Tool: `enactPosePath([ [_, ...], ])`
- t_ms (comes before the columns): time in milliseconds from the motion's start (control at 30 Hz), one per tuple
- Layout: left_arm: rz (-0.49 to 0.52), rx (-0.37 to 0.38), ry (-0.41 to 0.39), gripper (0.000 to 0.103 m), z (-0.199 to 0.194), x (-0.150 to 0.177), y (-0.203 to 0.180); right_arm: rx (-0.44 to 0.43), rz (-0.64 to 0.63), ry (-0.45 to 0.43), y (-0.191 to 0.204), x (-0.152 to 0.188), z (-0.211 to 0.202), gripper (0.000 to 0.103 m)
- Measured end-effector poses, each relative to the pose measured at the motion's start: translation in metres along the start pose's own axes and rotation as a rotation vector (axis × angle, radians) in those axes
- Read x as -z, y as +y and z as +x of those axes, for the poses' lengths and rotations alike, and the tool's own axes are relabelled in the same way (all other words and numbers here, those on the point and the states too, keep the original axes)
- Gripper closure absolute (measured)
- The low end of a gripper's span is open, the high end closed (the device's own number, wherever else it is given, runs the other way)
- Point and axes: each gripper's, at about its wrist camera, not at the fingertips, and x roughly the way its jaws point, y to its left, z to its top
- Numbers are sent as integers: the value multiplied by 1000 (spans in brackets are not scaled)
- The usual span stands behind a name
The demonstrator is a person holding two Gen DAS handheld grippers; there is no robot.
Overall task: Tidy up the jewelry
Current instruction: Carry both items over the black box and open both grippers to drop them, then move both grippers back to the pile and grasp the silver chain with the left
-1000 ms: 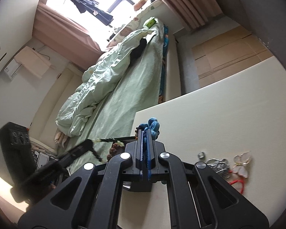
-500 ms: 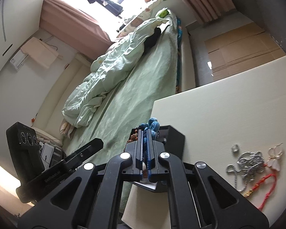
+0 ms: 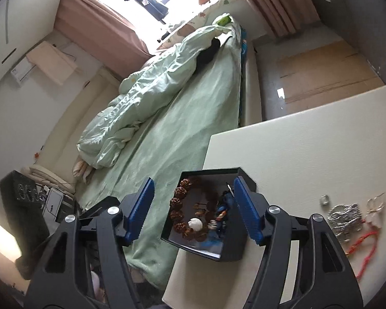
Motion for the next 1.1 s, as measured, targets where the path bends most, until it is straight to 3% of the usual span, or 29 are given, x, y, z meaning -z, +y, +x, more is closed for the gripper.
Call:
enactPosePath([
  [667, 26, 93, 4, 9, 0, 24, -64, 228, 59, 3, -88, 15, -85, 38],
  [933, 129, 136, 28, 9, 7, 32, -107, 283, 77, 24, -109, 21, -101, 38],
  [1100, 186, 169, 56, 17, 19, 35, -133, 302, 103, 27, -125, 22, -109, 38],
])
